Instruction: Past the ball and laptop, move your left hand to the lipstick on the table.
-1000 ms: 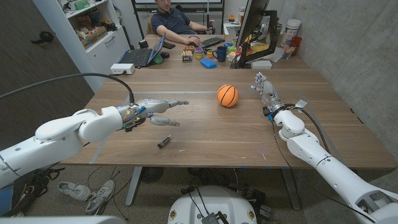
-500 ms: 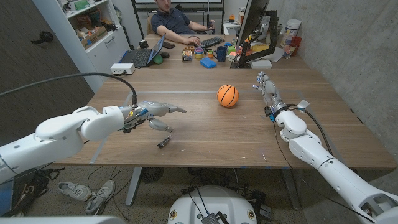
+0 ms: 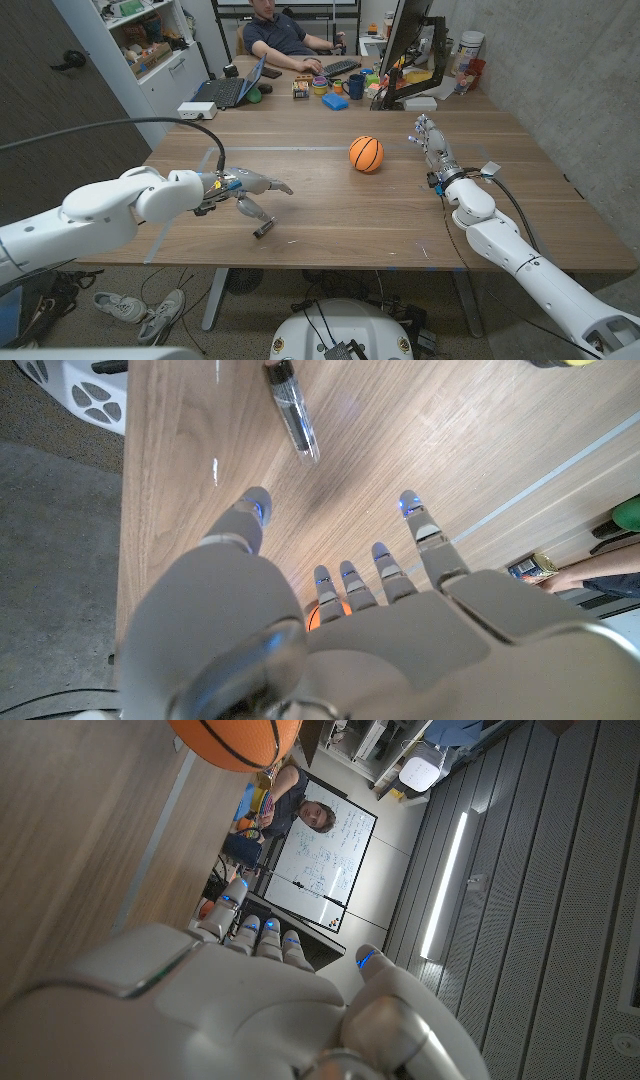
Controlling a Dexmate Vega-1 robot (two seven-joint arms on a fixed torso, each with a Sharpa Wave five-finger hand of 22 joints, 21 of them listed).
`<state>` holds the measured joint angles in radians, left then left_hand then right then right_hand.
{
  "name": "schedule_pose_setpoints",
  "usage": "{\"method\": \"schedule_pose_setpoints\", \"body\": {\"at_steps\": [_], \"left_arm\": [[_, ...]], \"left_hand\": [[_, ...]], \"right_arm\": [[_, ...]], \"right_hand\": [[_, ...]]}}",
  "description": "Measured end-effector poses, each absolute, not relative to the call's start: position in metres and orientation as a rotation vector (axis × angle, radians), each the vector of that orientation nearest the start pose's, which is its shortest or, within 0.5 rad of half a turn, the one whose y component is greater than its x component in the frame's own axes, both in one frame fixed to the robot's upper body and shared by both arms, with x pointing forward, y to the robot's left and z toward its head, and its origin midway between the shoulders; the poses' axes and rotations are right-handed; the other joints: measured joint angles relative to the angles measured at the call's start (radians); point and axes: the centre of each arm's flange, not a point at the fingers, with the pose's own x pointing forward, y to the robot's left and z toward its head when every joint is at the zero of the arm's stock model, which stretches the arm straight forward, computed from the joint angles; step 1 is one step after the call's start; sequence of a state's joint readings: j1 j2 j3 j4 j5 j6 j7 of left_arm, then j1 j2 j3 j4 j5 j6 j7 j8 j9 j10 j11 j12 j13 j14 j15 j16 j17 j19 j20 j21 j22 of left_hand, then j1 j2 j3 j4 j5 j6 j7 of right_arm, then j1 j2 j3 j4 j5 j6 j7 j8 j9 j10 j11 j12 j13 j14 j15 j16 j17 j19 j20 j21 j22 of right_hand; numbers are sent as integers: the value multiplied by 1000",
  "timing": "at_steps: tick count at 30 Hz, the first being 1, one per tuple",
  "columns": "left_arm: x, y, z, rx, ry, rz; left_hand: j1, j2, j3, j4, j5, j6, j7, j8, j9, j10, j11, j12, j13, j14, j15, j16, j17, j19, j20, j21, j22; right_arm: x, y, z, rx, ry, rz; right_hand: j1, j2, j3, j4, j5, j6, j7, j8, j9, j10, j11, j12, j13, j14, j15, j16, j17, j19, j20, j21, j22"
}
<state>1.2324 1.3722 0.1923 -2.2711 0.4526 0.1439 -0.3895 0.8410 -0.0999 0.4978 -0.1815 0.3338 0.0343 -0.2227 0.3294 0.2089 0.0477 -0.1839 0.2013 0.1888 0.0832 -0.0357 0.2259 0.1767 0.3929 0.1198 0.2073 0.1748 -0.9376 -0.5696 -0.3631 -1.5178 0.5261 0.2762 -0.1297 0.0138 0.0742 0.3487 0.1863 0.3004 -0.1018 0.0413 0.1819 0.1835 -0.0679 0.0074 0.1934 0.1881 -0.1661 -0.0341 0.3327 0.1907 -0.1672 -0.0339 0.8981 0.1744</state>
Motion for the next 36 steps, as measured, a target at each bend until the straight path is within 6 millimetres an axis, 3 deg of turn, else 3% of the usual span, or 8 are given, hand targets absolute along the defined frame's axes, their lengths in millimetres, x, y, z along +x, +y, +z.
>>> {"method": "schedule_pose_setpoints", "body": {"at_steps": [11,36], "left_arm": [[465,262,-10,1928,-360,-396],[461,258,-12,1955,-339,-399]], "left_hand": [[102,13,4,4,-35,29,3,4,-1,-36,7,-17,0,-12,0,-16,0,-19,0,-12,0],[140,44,-18,26,-69,14,4,-13,-4,-105,18,-25,0,-51,3,-23,3,-51,-7,-23,0]], "right_arm": [[610,-274,-17,-58,-672,143],[605,-276,-20,-59,-673,132]], "right_hand": [[0,0,-5,3,0,0,0,0,0,0,0,0,0,0,0,0,0,0,0,0,0],[0,0,-9,-1,0,0,0,0,0,0,0,0,0,0,0,0,0,0,0,-8,0]]}}
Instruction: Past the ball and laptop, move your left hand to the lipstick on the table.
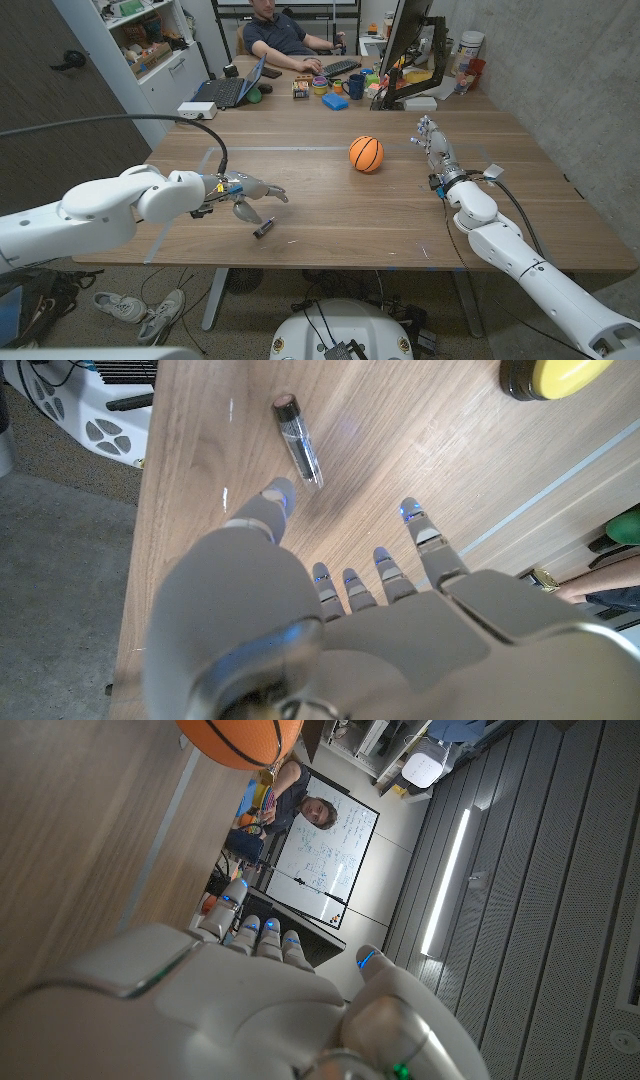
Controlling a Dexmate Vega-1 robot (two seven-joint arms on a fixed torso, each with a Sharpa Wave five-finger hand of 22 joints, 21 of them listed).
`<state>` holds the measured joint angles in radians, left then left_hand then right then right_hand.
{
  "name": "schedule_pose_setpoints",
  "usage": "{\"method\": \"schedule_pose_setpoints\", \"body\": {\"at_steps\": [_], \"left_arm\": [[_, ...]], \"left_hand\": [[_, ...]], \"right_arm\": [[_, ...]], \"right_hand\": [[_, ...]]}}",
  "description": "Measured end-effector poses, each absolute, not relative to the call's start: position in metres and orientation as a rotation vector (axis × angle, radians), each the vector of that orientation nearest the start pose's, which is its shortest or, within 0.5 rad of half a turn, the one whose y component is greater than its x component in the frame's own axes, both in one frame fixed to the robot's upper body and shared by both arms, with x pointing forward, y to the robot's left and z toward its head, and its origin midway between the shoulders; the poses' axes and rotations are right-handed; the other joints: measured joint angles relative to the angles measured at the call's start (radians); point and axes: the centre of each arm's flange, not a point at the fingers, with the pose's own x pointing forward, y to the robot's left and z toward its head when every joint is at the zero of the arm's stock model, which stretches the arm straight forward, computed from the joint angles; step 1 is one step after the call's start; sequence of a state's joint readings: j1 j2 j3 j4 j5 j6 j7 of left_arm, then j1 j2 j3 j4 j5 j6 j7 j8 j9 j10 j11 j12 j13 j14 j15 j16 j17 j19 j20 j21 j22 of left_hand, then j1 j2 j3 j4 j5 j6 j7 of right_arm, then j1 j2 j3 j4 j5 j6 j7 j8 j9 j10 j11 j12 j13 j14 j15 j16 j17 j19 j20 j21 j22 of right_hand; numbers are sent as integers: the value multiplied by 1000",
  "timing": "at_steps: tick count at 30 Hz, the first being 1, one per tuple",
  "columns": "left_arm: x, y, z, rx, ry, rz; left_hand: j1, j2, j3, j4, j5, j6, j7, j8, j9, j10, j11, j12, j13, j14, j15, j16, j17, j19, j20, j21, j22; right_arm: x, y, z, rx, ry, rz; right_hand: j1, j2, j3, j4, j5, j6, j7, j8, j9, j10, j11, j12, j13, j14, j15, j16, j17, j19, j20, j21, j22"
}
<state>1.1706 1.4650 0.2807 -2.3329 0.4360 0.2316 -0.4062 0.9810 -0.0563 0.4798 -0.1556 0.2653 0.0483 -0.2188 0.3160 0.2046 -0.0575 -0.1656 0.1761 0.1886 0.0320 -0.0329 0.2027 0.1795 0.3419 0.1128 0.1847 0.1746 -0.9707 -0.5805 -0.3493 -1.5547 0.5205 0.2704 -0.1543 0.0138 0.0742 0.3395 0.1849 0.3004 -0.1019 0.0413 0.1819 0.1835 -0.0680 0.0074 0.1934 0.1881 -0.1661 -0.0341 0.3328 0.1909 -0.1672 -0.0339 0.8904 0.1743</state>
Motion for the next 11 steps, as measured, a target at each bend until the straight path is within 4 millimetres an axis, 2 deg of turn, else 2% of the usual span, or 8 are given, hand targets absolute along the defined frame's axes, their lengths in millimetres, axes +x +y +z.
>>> {"method": "schedule_pose_setpoints", "body": {"at_steps": [11], "left_arm": [[461,258,-11,1959,-332,-390]], "left_hand": [[9,9,-13,4,-8,-13,-2,-11,0,-19,5,-3,0,-8,2,0,0,0,0,0,0]], "right_arm": [[605,-277,-20,-60,-672,130]], "right_hand": [[0,0,0,0,0,0,0,0,0,0,0,0,0,0,0,0,0,0,0,0,0]]}}
